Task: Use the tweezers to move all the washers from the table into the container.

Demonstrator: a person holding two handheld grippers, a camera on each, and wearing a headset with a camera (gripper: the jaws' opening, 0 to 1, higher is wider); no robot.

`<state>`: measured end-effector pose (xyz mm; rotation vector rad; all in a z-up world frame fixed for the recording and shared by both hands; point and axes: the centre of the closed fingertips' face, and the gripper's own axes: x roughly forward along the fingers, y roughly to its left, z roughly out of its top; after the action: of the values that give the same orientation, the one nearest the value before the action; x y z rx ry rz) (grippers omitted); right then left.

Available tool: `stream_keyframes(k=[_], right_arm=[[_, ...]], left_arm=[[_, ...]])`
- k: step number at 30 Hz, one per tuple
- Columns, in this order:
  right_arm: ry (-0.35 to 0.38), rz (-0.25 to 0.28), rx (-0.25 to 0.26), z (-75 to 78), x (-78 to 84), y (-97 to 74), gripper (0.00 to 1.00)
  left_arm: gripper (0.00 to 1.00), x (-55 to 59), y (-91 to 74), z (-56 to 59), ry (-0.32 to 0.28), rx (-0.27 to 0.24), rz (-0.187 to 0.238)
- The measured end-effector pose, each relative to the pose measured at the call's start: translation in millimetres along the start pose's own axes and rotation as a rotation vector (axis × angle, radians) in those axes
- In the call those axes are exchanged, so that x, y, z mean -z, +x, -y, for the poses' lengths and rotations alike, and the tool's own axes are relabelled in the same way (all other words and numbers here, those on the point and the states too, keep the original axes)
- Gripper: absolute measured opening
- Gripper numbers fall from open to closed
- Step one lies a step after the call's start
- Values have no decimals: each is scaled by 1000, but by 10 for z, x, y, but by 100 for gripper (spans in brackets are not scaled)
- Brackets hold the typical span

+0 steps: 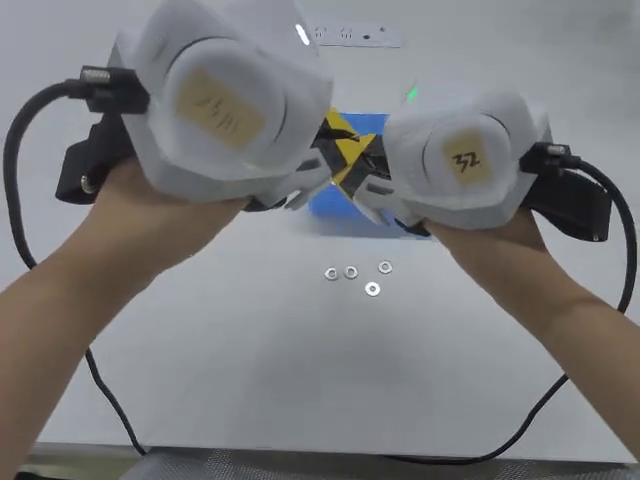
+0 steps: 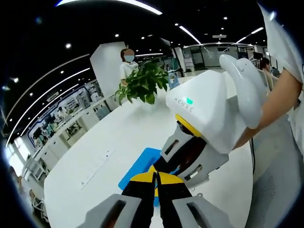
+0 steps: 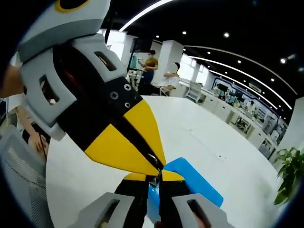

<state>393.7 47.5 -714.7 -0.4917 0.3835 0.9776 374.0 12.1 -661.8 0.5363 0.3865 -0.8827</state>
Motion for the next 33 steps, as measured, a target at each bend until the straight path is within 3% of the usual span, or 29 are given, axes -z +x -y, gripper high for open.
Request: stream_keyframes(k=[6,10,15,17,21,23,28,33], right_arm=[[35,-7,17,94,64,206,3],[66,-34,5,119,156,385,3],[94,-61,-9,149,263,532,3],[132,-71,-24,147,298,575,3],[148,-89,-38,154,353,651,3],[145,-86,-35,174,355,647,3],[225,-78,-56,199,334,630,4],[230,-13,-47,244,178,493,5]], left_arm=[[0,136,174,-158,-44,-29,-8],[0,287,311,-264,-84,-56,-44],[0,416,405,-342,-141,-78,-58],[0,459,431,-369,-189,-90,-65],[0,541,504,-423,-220,-99,-72],[0,529,524,-446,-234,-103,-52],[0,502,524,-448,-240,-88,-57],[0,307,373,-407,-176,-67,-22]])
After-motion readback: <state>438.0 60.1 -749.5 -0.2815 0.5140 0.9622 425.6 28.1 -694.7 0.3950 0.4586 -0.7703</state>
